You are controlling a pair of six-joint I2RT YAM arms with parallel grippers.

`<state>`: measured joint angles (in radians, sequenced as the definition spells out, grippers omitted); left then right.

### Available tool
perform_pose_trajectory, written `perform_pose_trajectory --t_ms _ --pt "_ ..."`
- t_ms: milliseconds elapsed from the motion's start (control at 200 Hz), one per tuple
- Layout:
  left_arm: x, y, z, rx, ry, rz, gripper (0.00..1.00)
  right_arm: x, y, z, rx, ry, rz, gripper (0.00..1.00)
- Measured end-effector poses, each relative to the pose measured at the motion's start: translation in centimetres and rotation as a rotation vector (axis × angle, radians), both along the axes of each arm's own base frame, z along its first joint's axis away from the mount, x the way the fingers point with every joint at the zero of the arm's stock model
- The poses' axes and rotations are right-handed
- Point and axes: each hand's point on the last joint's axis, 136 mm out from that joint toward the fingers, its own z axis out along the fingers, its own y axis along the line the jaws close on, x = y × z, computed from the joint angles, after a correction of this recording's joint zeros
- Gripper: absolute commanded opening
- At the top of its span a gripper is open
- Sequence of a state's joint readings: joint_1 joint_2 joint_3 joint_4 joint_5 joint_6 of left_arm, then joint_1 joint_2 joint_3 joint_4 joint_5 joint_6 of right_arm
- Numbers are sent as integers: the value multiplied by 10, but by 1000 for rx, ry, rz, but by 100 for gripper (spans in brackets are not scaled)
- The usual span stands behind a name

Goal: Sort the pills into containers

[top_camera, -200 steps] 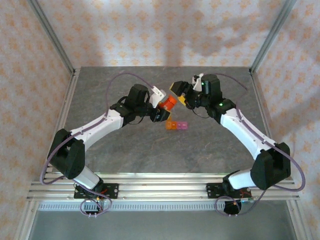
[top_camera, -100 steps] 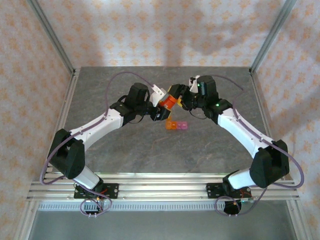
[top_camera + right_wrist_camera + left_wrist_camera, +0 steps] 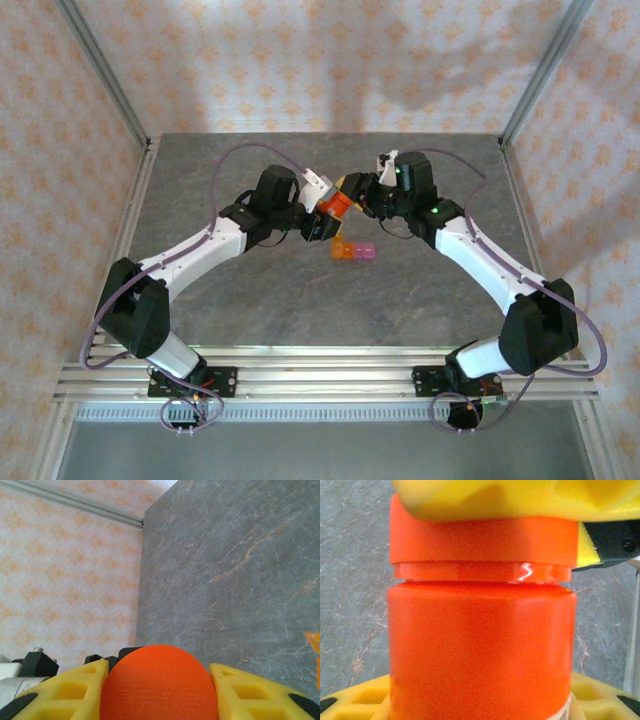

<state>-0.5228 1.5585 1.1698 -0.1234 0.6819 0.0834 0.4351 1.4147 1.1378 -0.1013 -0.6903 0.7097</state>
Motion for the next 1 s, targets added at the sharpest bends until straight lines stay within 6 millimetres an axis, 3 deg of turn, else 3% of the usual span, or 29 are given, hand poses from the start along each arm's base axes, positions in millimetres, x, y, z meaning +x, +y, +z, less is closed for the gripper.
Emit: perform_pose_trajectory --t_ms 245,355,430,566,731,996 --pt "-8 -11 18 -191 81 -58 0 -5 -6 17 43 -178 164 46" --pt "-9 -12 20 -209 90 -61 0 -6 -7 21 57 -192 181 76" --pt "-2 -6 20 -204 81 -37 0 -2 -16 19 42 -176 137 85" --pt "11 6 12 -147 41 27 0 3 -34 14 21 -101 18 86" --pt "10 8 -6 -24 -5 52 0 5 -44 13 47 -10 -86 86" --pt "0 -2 -15 93 -66 21 0 0 -33 4 55 68 -125 82"
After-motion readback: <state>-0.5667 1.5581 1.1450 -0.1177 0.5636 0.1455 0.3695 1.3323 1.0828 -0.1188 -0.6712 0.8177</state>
